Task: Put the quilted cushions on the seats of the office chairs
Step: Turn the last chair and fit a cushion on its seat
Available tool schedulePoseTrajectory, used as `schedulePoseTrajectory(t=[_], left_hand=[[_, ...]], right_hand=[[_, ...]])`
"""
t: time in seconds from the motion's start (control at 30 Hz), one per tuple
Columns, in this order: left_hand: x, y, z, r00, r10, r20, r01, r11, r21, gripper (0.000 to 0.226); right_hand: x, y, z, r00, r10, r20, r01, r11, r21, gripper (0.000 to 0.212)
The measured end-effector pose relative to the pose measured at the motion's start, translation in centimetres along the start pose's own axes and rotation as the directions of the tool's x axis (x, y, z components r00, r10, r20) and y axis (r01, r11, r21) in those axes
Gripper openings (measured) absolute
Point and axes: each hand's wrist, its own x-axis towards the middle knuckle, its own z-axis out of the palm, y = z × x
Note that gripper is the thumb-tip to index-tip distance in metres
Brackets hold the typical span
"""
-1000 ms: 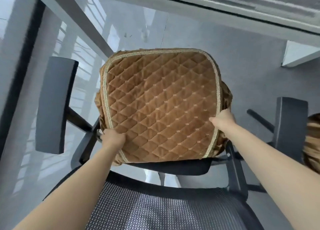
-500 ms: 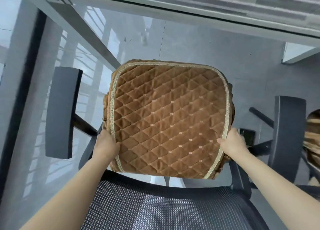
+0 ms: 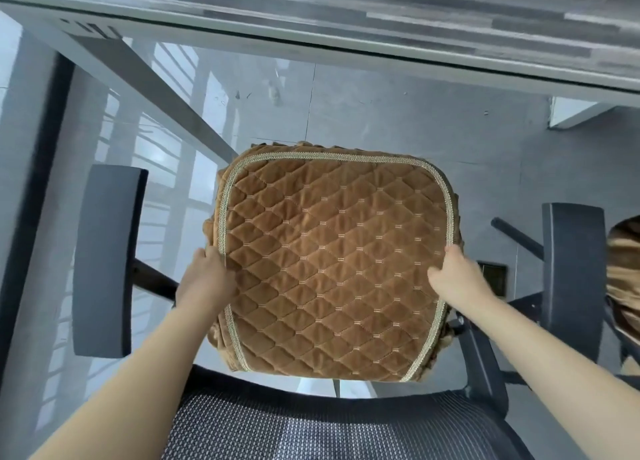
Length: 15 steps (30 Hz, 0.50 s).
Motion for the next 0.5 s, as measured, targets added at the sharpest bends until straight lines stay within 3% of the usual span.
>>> schedulePoseTrajectory(t=[0.1, 0.23, 0.37, 0.5], left_hand=[[2.9, 1.2, -1.6, 0.999, 0.024, -0.028, -0.028, 0.991, -0.131, 0.058], [5.9, 2.7, -2.8, 0.999, -0.034, -0.036, 0.019, 0.932, -0.362, 0.065], [7.3, 3.6, -2.9, 0.998, -0.058, 0.035, 0.068, 0.826, -0.56, 0.075], [7.1, 4.2, -1.9, 0.997, -0.075, 0.0, 0.063, 0.836, -0.546, 0.064]], right_hand=[[3.1, -2.1, -2.1, 0.999, 0.015, -0.04, -0.014, 0.999, 0.04, 0.06], [7.5, -4.7, -4.4, 0.993, 0.031, -0.118, -0.019, 0.995, 0.102, 0.058], [9.7, -6.0, -5.3, 0.996, 0.08, -0.044, -0.071, 0.983, 0.17, 0.082], [9.9, -5.7, -5.0, 0.991, 0.131, 0.007, -0.128, 0.962, 0.243, 0.095]])
